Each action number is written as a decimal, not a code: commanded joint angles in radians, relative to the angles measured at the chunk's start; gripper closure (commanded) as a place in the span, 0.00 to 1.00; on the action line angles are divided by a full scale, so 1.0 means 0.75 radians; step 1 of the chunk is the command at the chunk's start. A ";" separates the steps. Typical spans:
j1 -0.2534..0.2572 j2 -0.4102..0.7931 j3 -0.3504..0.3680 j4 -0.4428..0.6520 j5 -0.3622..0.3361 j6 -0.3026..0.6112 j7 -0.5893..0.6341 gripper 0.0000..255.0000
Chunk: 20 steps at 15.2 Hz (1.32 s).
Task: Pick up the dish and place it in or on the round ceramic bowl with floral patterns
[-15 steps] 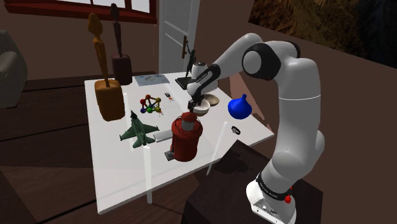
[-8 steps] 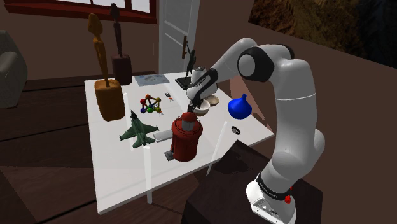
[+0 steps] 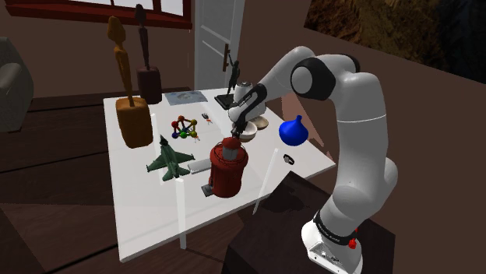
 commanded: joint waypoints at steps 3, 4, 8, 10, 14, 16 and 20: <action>0.000 0.000 0.000 0.000 0.000 0.000 0.000 1.00; 0.000 0.000 0.000 0.000 0.000 0.000 0.000 1.00; 0.001 -0.014 -0.001 -0.002 -0.001 -0.012 -0.001 1.00; 0.002 -0.043 -0.002 -0.006 -0.002 -0.036 -0.004 1.00; 0.005 -0.098 -0.005 -0.010 -0.004 -0.087 -0.008 1.00; 0.007 -0.125 -0.006 -0.010 -0.005 -0.114 -0.011 1.00; 0.010 -0.176 -0.008 -0.007 -0.007 -0.167 -0.015 1.00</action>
